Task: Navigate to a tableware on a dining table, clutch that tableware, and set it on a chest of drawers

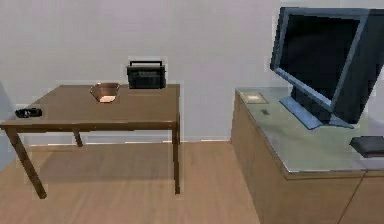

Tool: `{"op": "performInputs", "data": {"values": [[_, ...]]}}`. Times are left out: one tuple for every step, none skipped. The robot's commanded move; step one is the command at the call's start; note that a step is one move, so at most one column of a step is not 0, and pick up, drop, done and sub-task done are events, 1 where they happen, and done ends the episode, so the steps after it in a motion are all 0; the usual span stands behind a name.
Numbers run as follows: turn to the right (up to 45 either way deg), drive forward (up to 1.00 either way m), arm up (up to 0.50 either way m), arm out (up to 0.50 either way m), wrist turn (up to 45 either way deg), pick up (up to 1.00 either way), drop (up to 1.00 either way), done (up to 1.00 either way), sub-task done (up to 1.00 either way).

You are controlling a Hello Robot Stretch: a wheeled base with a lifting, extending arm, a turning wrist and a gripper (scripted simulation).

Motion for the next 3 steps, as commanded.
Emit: {"op": "performInputs", "data": {"values": [[12.0, 0.0, 0.0, 0.0, 0.0, 0.0, 0.0, 0.0, 0.0], [0.0, 0.6, 0.0, 0.0, 0.0, 0.0, 0.0, 0.0, 0.0], [-45.0, 0.0, 0.0, 0.0, 0.0, 0.0, 0.0, 0.0, 0.0]]}}
